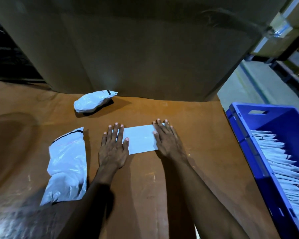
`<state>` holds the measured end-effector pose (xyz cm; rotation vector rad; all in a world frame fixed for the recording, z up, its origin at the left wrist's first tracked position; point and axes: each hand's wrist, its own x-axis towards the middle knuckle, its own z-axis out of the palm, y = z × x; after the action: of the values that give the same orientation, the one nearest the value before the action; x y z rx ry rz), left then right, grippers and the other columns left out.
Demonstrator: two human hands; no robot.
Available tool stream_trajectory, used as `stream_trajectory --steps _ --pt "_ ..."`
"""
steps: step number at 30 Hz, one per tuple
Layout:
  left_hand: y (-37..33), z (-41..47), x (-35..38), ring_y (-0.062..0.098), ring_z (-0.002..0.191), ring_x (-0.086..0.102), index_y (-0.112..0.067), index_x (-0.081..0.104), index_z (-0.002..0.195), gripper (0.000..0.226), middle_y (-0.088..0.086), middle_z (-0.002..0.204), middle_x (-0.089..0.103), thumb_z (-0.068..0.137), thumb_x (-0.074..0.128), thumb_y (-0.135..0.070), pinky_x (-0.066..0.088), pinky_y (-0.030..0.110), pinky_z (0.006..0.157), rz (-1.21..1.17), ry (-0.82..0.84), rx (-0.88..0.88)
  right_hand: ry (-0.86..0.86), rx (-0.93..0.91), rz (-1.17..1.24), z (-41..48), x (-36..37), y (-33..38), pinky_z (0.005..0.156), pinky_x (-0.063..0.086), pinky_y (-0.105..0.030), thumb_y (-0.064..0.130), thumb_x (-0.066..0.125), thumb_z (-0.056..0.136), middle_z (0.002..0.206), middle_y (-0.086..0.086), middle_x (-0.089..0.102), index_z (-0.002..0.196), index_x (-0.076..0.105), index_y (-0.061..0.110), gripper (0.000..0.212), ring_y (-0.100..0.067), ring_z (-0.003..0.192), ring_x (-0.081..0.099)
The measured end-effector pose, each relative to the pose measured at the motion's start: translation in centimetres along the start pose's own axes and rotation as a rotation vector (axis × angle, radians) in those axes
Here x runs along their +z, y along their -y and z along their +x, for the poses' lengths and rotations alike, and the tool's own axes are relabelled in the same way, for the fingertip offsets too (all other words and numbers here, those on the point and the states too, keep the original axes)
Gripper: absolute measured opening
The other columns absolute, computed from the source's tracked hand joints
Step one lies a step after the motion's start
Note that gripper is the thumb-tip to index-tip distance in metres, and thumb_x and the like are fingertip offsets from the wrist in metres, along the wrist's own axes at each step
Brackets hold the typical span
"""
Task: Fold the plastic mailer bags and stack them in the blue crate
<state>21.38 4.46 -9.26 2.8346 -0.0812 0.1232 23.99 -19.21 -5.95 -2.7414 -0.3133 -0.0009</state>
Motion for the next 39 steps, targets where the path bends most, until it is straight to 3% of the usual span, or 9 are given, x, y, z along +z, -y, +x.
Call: stream_trajectory --steps 2,5,7,10,19,25,30,36,39 --pt "-0.1 0.0 -0.1 0.026 0.161 0.006 -0.017 0.021 0.165 0.070 0.007 0.173 0.013 0.105 0.012 -0.052 0.004 0.046 0.130 0.017 -0.031 -0.026 -0.122 0.014 0.046 0.4 -1.4 -0.8 0.126 0.027 -0.044 0.020 0.057 0.105 0.162 -0.003 0.043 0.150 0.056 0.016 0.045 -0.030 0.155 0.033" --pt "-1.2 0.3 -0.3 0.035 0.156 0.023 -0.011 0.042 0.157 0.057 0.016 0.165 0.034 0.107 0.040 -0.037 0.007 0.051 0.127 0.059 -0.104 -0.037 -0.328 0.044 0.066 -0.5 -1.3 -0.7 0.084 0.060 -0.044 -0.002 0.071 0.082 0.113 -0.013 0.075 0.110 0.080 0.008 0.031 -0.037 0.108 0.066" --pt "-3.0 0.2 -0.5 0.039 0.149 0.036 -0.008 0.055 0.146 0.056 0.019 0.153 0.049 0.091 0.066 -0.010 0.021 0.054 0.122 0.057 -0.145 0.031 -0.391 0.068 0.076 -2.8 -0.4 0.5 0.074 0.053 -0.037 0.003 0.072 0.084 0.098 -0.007 0.074 0.100 0.081 0.013 0.021 -0.034 0.096 0.066" --pt "-6.3 0.0 -0.8 0.035 0.128 0.052 -0.011 0.065 0.133 0.062 0.016 0.134 0.061 0.075 0.071 0.008 0.039 0.048 0.106 -0.031 -0.174 0.150 -0.467 0.097 0.040 -5.2 0.7 1.8 0.083 0.041 -0.029 0.013 0.071 0.094 0.105 0.005 0.074 0.105 0.080 0.020 0.016 -0.020 0.100 0.060" --pt "-8.6 -0.5 0.0 0.029 0.118 0.057 -0.025 0.066 0.126 0.048 0.003 0.132 0.062 0.081 0.078 -0.017 0.031 0.041 0.092 0.001 -0.045 0.125 -0.243 0.147 0.144 -1.9 -2.0 1.4 0.079 0.052 -0.036 0.008 0.068 0.090 0.104 -0.005 0.076 0.101 0.082 0.015 0.019 -0.027 0.108 0.062" --pt "-9.3 -0.2 -1.3 0.028 0.118 0.056 -0.020 0.071 0.124 0.026 0.003 0.126 0.064 0.098 0.069 -0.019 0.040 0.041 0.095 -0.103 -0.070 0.117 -0.409 0.181 0.177 -4.3 0.4 2.1 0.068 0.026 -0.016 0.016 0.080 0.086 0.087 0.004 0.074 0.092 0.084 0.023 0.010 -0.020 0.092 0.062" --pt "-10.4 -1.5 -0.7 0.023 0.126 0.049 -0.025 0.060 0.138 0.033 -0.001 0.136 0.057 0.107 0.052 -0.032 0.035 0.037 0.102 -0.035 -0.027 0.127 -0.206 0.222 0.282 -3.1 -1.8 0.7 0.076 0.043 -0.020 0.025 0.076 0.092 0.103 0.007 0.078 0.101 0.084 0.025 0.013 -0.007 0.100 0.064" --pt "-9.9 -1.4 -0.5 0.025 0.109 0.057 -0.024 0.071 0.122 0.024 -0.001 0.121 0.065 0.099 0.066 -0.029 0.044 0.040 0.089 -0.026 -0.082 0.126 -0.215 0.049 0.151 -0.4 -3.0 0.6 0.084 0.053 -0.029 -0.001 0.072 0.084 0.102 -0.007 0.078 0.101 0.082 0.009 0.023 -0.029 0.101 0.068" --pt "-9.8 -1.4 -0.5 0.026 0.112 0.057 -0.023 0.071 0.124 0.026 0.000 0.124 0.065 0.100 0.064 -0.030 0.044 0.041 0.091 -0.035 -0.074 0.122 -0.213 0.016 0.038 -1.9 -1.2 1.0 0.070 0.049 -0.029 0.003 0.074 0.068 0.096 -0.005 0.075 0.102 0.080 0.012 0.036 -0.027 0.093 0.066"
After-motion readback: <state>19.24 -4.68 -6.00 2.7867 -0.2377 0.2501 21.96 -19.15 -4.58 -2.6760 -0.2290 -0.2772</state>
